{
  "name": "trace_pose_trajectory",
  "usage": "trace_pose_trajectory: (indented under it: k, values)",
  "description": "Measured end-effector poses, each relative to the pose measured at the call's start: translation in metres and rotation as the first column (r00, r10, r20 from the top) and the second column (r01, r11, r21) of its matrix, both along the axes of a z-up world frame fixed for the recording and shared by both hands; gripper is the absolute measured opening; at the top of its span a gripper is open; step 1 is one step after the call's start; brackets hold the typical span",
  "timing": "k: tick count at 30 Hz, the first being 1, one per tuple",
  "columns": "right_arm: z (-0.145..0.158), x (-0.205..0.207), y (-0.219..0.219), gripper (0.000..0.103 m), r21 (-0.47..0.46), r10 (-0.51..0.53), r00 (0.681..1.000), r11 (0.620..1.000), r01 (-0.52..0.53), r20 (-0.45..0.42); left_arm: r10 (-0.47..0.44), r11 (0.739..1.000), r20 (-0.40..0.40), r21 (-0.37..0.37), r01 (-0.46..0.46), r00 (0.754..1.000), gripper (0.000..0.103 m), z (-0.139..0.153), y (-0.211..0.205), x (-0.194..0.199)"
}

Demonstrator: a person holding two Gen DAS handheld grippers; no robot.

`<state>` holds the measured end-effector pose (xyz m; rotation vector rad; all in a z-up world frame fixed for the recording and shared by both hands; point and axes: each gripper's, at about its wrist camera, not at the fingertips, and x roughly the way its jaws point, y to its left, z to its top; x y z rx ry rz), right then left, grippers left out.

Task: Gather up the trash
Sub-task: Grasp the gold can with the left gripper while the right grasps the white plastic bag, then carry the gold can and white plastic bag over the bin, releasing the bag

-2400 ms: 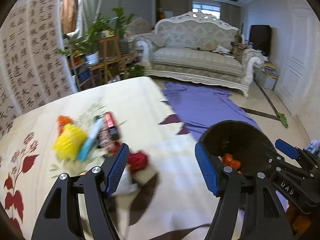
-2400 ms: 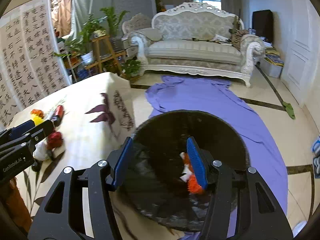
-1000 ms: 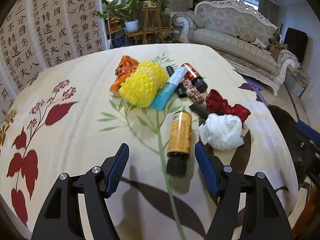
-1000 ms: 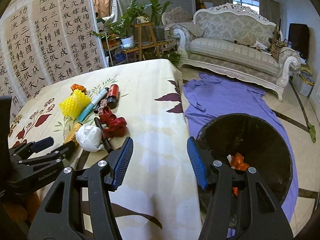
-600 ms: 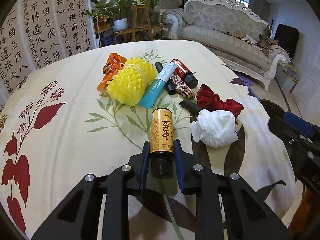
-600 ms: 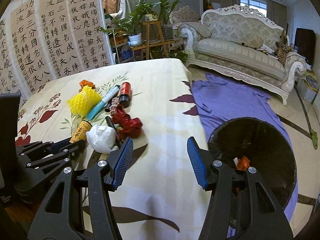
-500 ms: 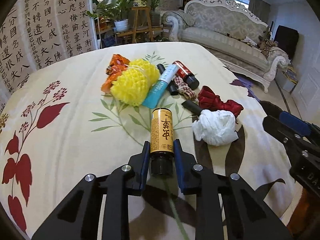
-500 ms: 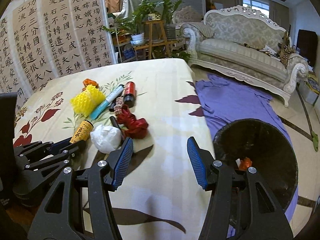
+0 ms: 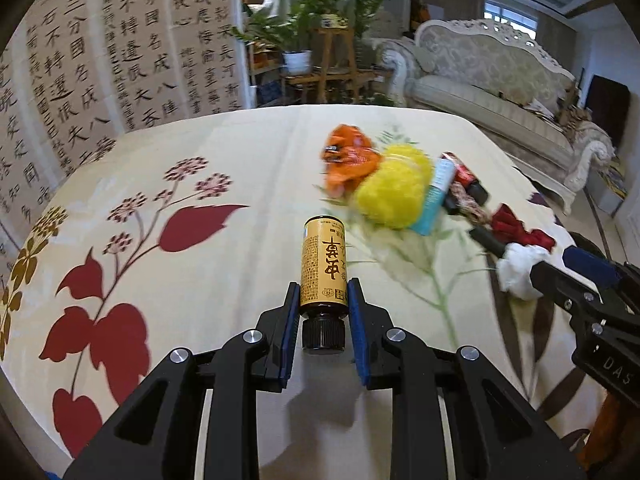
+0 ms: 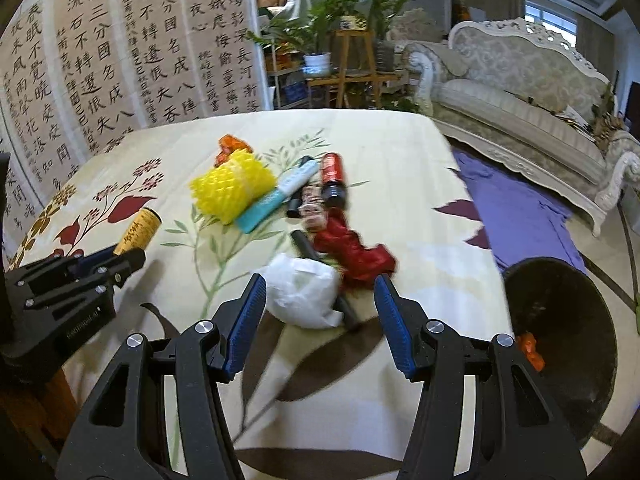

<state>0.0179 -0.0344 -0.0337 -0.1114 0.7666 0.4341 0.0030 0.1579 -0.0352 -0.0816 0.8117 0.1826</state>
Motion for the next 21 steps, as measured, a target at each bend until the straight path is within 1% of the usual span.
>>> trace_pose_trajectory:
  k: [5, 6, 7, 11, 17, 21]
  values:
    - [-0.007, 0.004, 0.015, 0.055, -0.034, 0.018, 1.000, 0.999, -0.019, -0.012, 0.016, 1.000, 0.002, -0.015, -0.016, 1.000, 0.025, -0.001, 0.012, -0.002]
    - [-0.009, 0.005, 0.018, 0.047, -0.046, 0.018, 1.000, 0.999, -0.019, -0.015, 0.015, 1.000, 0.001, -0.019, -0.015, 1.000, 0.025, -0.002, 0.012, -0.002]
    - [-0.011, 0.005, 0.019, 0.035, -0.053, 0.019, 1.000, 0.998, -0.020, -0.017, 0.012, 1.000, 0.000, -0.022, -0.012, 1.000, 0.025, -0.003, 0.012, -0.002]
    - [-0.012, 0.004, 0.018, 0.032, -0.070, 0.022, 1.000, 0.997, -0.023, -0.015, 0.003, 1.000, -0.001, -0.030, -0.003, 1.000, 0.025, -0.005, 0.012, -0.001]
    - [0.001, -0.001, 0.010, 0.032, -0.046, 0.015, 1.000, 0.999, -0.014, 0.011, -0.019, 0.999, 0.015, -0.036, 0.019, 1.000, 0.025, -0.001, 0.005, -0.002]
    - [0.011, -0.005, -0.005, 0.032, -0.026, -0.016, 0.999, 1.000, 0.017, 0.031, -0.050, 0.998, 0.029, -0.040, 0.051, 0.998, 0.025, 0.003, -0.008, -0.003]
